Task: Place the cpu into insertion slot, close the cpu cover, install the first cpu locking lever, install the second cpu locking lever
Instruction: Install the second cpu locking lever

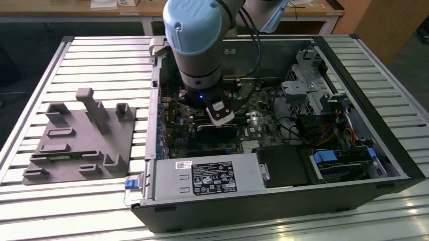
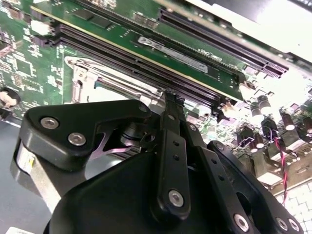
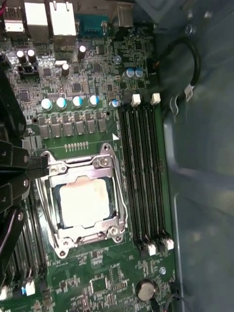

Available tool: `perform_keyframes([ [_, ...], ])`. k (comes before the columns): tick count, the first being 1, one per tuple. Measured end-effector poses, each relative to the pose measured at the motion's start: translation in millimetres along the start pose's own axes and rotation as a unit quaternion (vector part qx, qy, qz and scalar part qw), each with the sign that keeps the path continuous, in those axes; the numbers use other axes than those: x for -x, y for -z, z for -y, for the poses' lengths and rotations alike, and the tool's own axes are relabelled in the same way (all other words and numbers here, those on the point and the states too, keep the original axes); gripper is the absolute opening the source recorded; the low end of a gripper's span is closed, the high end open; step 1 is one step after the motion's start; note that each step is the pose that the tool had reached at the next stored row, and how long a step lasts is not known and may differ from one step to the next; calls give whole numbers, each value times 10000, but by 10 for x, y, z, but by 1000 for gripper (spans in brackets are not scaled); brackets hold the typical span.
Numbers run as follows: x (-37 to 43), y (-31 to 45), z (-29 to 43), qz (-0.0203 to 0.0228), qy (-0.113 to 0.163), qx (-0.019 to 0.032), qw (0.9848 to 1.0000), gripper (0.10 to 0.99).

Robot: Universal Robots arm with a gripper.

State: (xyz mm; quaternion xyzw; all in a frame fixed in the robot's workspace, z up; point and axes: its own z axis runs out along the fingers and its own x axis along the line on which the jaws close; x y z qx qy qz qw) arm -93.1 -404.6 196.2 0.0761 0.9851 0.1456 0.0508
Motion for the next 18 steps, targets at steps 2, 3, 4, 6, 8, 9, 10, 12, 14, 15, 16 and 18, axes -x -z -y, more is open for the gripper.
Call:
perform_keyframes([
  [2, -23, -12, 7, -2, -1, 9, 10000, 106],
  [3, -34, -17, 11, -2, -2, 13, 10000, 106],
  [4, -43, -22, 14, -2, -2, 16, 10000, 106],
  [6, -57, -30, 19, -4, -3, 21, 10000, 106],
  [8, -64, -38, 23, -5, -4, 28, 10000, 106],
  [9, -66, -43, 23, -6, -4, 34, 10000, 106],
  [10, -69, -46, 23, -6, -5, 40, 10000, 106],
  [12, -72, -53, 24, -7, -6, 49, 10000, 106],
  [14, -75, -63, 26, -7, -6, 52, 10000, 106],
  [15, -77, -71, 28, -7, -6, 52, 10000, 106],
  [16, -79, -77, 31, -8, -6, 50, 10000, 106],
  [18, -83, -88, 35, -8, -6, 49, 10000, 106],
])
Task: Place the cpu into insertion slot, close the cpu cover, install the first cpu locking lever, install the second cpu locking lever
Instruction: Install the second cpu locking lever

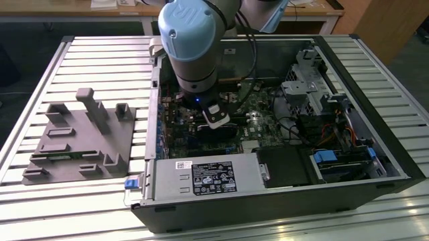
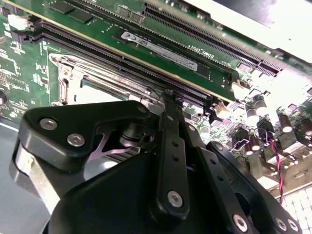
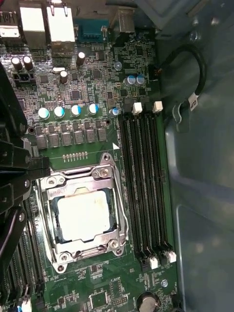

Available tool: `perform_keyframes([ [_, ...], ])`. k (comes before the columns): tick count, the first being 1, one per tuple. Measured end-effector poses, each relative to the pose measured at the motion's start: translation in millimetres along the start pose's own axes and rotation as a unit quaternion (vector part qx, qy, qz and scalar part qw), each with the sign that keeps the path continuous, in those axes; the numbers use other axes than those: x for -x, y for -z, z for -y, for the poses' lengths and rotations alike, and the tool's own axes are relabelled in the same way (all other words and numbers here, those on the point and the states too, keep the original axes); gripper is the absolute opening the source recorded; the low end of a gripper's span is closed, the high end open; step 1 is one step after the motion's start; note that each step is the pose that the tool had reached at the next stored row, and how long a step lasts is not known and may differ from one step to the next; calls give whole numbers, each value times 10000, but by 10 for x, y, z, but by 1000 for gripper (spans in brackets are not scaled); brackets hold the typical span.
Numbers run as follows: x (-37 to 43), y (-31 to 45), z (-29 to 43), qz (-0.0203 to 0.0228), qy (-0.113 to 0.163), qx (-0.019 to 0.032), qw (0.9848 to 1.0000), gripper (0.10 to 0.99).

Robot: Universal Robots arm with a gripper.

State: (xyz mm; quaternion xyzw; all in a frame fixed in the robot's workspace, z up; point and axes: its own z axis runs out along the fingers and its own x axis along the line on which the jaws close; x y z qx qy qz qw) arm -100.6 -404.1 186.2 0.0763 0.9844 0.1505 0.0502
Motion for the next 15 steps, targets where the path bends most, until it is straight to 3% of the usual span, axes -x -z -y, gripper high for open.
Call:
perform_keyframes([
  [12, -7, -4, -8, 1, 0, 2, 10000, 106],
  [15, -1, 55, -28, 2, 0, 3, 10000, 106],
])
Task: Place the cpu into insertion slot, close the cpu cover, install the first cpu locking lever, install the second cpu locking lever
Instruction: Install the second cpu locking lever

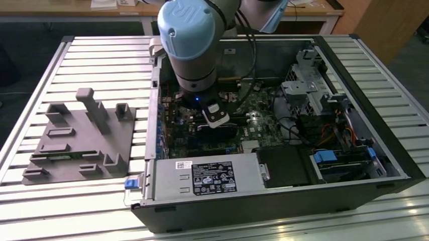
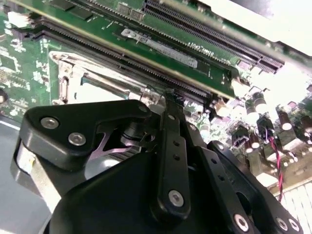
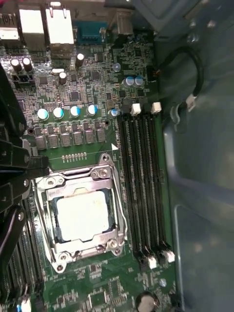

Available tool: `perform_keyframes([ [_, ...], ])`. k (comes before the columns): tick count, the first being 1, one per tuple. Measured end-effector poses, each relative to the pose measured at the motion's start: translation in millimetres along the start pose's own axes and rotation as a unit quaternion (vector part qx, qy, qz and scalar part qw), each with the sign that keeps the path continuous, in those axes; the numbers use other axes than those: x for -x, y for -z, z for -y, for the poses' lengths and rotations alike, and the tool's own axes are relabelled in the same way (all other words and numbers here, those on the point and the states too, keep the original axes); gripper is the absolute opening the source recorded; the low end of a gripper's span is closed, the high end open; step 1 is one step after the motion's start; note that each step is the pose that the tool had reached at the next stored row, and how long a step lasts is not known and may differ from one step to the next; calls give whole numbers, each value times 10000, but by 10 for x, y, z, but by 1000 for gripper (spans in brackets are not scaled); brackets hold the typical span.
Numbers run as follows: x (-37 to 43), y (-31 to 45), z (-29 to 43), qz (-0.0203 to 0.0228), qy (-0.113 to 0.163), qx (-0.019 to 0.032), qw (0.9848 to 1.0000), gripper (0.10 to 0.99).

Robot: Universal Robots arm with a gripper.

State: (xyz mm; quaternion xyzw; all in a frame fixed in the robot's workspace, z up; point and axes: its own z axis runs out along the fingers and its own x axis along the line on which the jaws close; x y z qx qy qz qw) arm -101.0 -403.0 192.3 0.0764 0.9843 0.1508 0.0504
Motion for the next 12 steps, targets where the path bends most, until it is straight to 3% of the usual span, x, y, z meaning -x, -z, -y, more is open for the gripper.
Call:
perform_keyframes([
  [5, 18, 179, -57, -1, 1, -2, 10000, 106],
  [8, 43, 239, -81, 2, 1, -15, 10000, 106],
  [12, 119, 255, -101, 25, -7, -135, 9999, 106],
])
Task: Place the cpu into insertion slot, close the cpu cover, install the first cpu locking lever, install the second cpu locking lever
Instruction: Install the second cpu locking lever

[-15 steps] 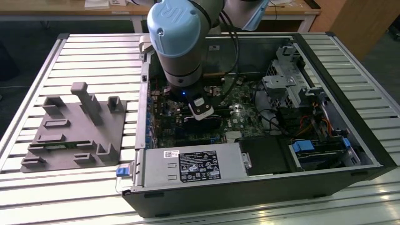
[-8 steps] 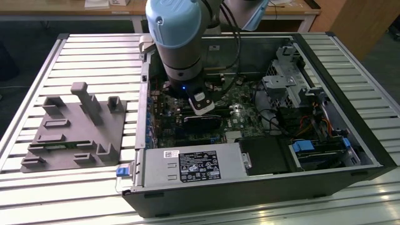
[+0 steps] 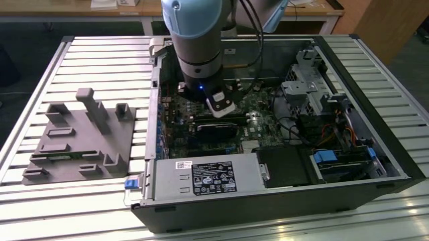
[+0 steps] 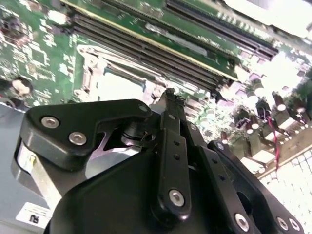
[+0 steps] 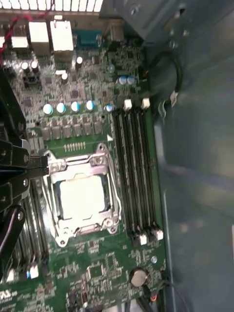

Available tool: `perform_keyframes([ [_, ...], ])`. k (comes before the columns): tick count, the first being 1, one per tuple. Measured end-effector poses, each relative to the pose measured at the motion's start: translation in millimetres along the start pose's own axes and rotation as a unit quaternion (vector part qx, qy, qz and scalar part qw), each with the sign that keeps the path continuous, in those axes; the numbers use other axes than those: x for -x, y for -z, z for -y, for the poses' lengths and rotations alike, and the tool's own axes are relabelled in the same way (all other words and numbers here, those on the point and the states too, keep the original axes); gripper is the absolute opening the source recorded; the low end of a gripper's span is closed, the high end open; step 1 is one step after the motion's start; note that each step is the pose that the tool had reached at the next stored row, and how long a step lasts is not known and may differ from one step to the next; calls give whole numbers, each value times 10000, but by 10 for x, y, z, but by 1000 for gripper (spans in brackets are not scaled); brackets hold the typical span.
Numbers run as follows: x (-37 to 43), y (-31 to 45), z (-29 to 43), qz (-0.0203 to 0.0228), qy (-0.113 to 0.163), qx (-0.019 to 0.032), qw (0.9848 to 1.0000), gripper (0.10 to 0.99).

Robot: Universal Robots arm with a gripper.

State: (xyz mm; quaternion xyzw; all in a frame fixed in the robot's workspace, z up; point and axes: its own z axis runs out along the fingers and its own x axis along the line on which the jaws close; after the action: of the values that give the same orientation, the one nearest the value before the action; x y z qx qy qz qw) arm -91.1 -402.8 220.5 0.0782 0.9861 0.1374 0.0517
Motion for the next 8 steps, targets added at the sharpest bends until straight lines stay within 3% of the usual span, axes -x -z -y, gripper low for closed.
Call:
perform_keyframes([
  [8, 195, -29, -49, 24, -10, -126, 9999, 106],
])
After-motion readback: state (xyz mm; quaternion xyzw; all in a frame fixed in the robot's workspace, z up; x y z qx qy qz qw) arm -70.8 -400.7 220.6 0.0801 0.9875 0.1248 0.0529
